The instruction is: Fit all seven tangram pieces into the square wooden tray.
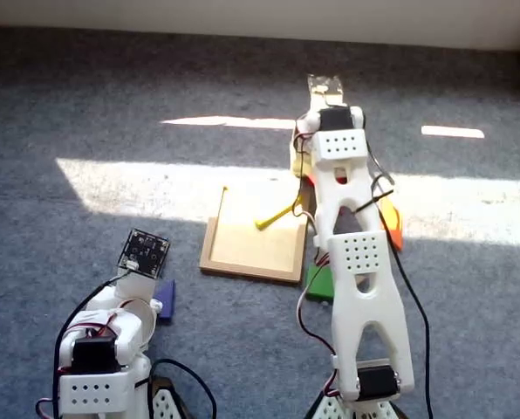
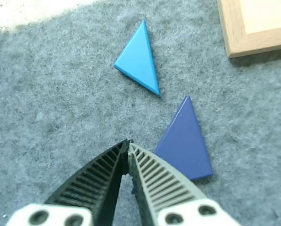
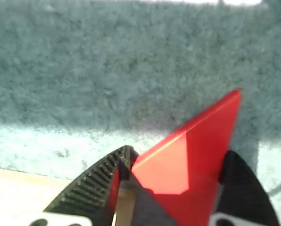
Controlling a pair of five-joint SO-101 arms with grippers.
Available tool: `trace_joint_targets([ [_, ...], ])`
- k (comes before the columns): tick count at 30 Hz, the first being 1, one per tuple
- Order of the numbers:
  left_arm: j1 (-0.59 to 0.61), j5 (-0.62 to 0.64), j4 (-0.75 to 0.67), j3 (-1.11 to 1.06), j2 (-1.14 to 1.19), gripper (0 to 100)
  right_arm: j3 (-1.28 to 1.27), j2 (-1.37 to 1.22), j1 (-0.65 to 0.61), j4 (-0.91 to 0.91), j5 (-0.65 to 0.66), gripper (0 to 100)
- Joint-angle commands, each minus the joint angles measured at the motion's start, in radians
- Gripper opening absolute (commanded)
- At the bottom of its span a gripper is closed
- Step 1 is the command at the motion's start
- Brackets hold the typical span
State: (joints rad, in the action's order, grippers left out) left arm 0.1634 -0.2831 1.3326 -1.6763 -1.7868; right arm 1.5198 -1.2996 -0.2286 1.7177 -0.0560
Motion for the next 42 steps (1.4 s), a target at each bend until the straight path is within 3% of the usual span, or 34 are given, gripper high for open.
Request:
trace_joint_targets([
  [1, 0.010, -0.009, 0.005, -0.021, -0.028, 1, 0.104, 0.024, -0.005, 0.042, 0.025, 26.4],
  [16, 0.010, -0.009, 0.005, -0.021, -0.028, 1, 0.134, 0.030, -0.004, 0.045, 0.063, 22.7],
  [24, 0.010, -0.009, 0.005, -0.021, -0.028, 1, 0.127, 0.024, -0.008, 0.044, 0.058, 39.6],
  [42, 0.010, -0.009, 0.005, -0.021, -0.028, 1, 0.127, -0.059, -0.030, 0.042, 0.063, 39.7],
])
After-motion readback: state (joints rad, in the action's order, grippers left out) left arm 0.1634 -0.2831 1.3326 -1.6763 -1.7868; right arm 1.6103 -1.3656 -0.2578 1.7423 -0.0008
